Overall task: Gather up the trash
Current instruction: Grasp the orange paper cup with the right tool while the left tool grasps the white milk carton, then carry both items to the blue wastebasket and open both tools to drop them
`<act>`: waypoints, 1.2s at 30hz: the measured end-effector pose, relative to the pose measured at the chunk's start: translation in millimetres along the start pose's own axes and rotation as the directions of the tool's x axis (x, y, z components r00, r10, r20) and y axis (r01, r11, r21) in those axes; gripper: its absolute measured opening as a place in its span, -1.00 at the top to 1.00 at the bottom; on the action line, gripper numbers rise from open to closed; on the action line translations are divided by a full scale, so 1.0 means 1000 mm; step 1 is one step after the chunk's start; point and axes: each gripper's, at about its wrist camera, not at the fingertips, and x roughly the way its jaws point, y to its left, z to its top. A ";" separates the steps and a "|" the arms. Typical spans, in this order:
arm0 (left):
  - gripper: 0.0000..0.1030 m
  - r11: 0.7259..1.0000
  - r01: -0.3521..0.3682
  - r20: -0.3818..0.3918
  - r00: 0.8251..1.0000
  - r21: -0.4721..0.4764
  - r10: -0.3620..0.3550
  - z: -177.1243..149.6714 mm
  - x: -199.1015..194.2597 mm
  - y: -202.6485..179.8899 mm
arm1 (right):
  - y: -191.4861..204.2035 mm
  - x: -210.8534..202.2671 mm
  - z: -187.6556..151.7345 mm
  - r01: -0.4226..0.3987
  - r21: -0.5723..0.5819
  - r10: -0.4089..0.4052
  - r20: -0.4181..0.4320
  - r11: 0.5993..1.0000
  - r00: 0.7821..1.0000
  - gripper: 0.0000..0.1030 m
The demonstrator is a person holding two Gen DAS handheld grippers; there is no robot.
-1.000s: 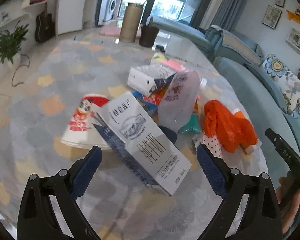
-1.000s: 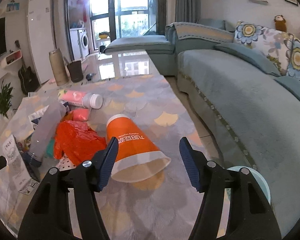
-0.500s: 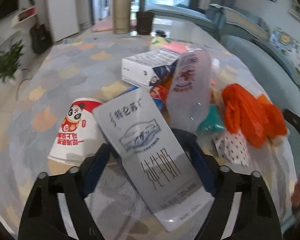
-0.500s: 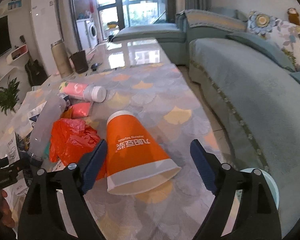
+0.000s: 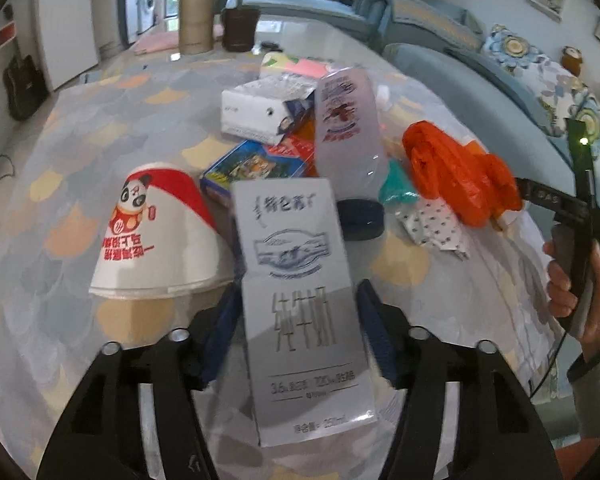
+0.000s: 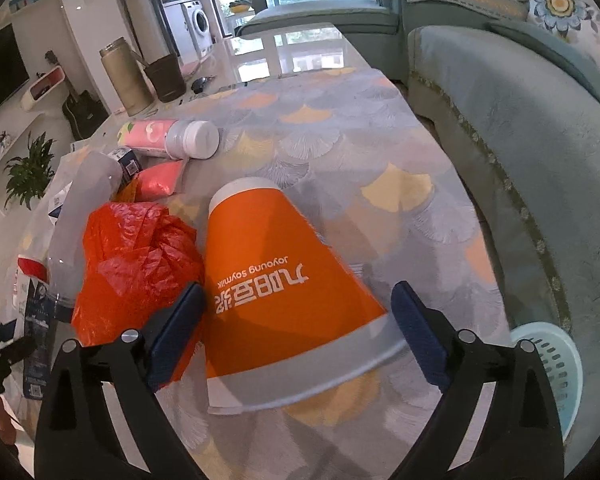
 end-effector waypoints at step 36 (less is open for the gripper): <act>-0.16 0.893 0.291 0.209 0.903 0.343 -0.374 0.043 -0.088 -0.212 | -0.097 -0.205 -0.047 0.109 0.247 -0.190 0.332 0.963 0.924 -0.49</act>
